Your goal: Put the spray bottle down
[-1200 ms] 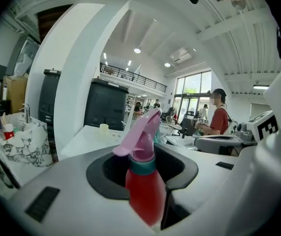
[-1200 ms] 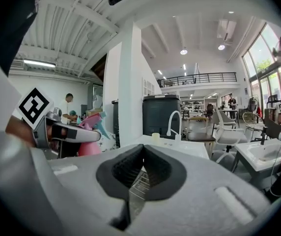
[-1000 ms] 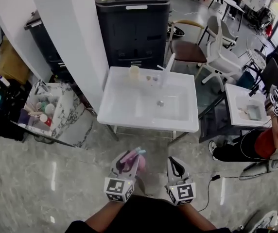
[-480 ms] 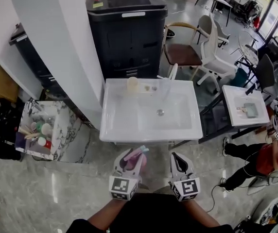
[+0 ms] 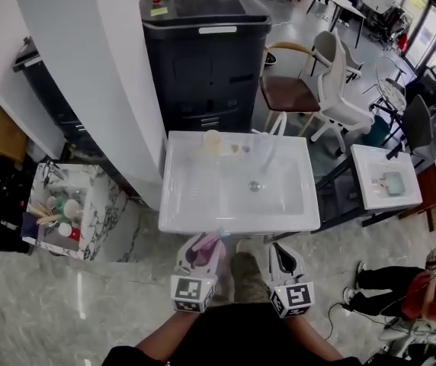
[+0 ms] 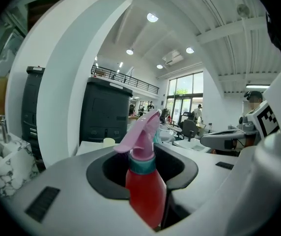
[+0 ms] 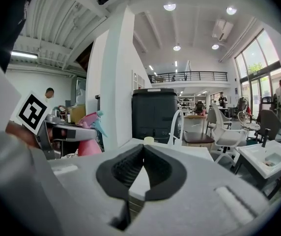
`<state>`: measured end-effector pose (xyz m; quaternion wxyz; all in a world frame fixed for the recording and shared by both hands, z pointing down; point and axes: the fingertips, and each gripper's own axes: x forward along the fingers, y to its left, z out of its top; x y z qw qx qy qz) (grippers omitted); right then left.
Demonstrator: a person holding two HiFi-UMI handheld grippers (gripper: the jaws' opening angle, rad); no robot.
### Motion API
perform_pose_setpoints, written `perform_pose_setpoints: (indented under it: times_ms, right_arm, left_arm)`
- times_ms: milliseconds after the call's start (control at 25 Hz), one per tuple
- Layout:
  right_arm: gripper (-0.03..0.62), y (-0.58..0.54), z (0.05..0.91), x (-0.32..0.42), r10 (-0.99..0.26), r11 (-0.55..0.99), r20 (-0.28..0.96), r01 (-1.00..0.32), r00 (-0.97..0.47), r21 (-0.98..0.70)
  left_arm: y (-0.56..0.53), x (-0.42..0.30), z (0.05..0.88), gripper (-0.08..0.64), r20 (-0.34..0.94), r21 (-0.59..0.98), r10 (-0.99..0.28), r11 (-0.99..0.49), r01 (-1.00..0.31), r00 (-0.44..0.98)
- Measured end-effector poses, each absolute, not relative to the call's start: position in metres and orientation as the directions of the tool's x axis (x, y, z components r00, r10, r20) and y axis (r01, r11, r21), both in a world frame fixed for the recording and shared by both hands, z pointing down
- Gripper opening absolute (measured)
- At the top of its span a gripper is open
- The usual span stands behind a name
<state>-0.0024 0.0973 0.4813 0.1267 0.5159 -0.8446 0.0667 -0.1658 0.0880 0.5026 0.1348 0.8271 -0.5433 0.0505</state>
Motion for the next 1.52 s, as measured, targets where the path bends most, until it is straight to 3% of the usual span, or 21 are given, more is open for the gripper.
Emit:
perform_pose_setpoints:
  times_ms: [1040,1520]
  right_arm:
    - [-0.003,-0.179,0.478,0.011,-0.86,0.466,0.235,-0.885,-0.453,0.001]
    - [-0.002,-0.216,0.48,0.021,-0.827,0.532,0.198,-0.846,-0.527,-0.034]
  left_arm:
    - [-0.202,-0.143,0.562,0.158,0.347,0.155,-0.861,-0.338,-0.928,0.371]
    - [-0.293,-0.119,0.585,0.158,0.364,0.172,-0.86,-0.314,-0.934,0.357]
